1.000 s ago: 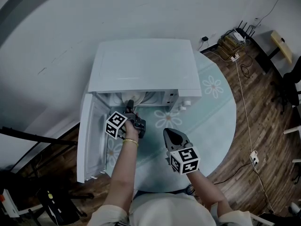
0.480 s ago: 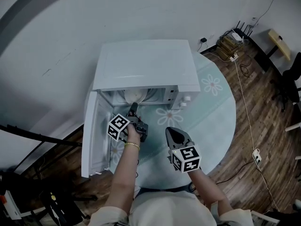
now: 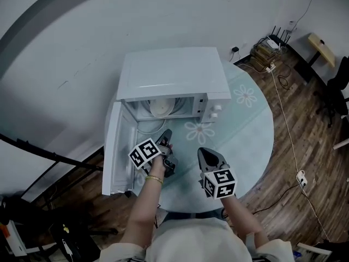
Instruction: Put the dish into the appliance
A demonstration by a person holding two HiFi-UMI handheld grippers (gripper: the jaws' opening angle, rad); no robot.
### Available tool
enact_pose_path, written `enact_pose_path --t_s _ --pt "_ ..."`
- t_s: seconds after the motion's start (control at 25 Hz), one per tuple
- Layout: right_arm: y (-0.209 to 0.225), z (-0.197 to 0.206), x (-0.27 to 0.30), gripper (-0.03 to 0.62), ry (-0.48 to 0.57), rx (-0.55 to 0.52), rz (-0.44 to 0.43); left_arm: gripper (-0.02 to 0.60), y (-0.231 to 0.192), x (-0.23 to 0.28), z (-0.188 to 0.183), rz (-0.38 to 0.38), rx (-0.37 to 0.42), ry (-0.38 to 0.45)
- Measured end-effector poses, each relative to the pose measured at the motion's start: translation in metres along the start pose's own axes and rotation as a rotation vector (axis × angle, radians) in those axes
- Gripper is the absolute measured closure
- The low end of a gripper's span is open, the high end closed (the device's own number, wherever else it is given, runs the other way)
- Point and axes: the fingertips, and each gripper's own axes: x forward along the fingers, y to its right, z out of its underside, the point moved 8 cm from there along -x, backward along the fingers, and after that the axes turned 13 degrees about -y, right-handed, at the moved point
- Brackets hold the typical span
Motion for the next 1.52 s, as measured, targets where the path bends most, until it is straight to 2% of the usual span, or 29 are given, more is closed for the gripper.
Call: enact_pose_path --t_s 0.24,0.52,0.68,1.16,1.52 --pt "-0.011 0.016 -0.020 0.588 0.000 0.012 0.019 0.565 0.017 -0.028 0.031 -0.066 0.199 -0.075" --pt "-0.024 0.026 -0.041 0.589 0.013 0.020 0.041 0.568 0.028 -0.061 0.063 -0.092 0.274 -0.131" --pt "-0.033 0.029 -0.050 0.589 0.018 0.034 0.050 0.568 0.036 -0.079 0.079 -0.125 0.356 -0.174" --pt "-0.063 0.053 -0.082 0.588 0.023 0.046 0.055 0.568 0.037 -0.125 0.111 -0.111 0.411 -0.252" --pt "-0.075 0.068 -0.090 0.588 0.019 0.075 0.054 0.568 0.028 -0.140 0.130 -0.097 0.395 -0.292"
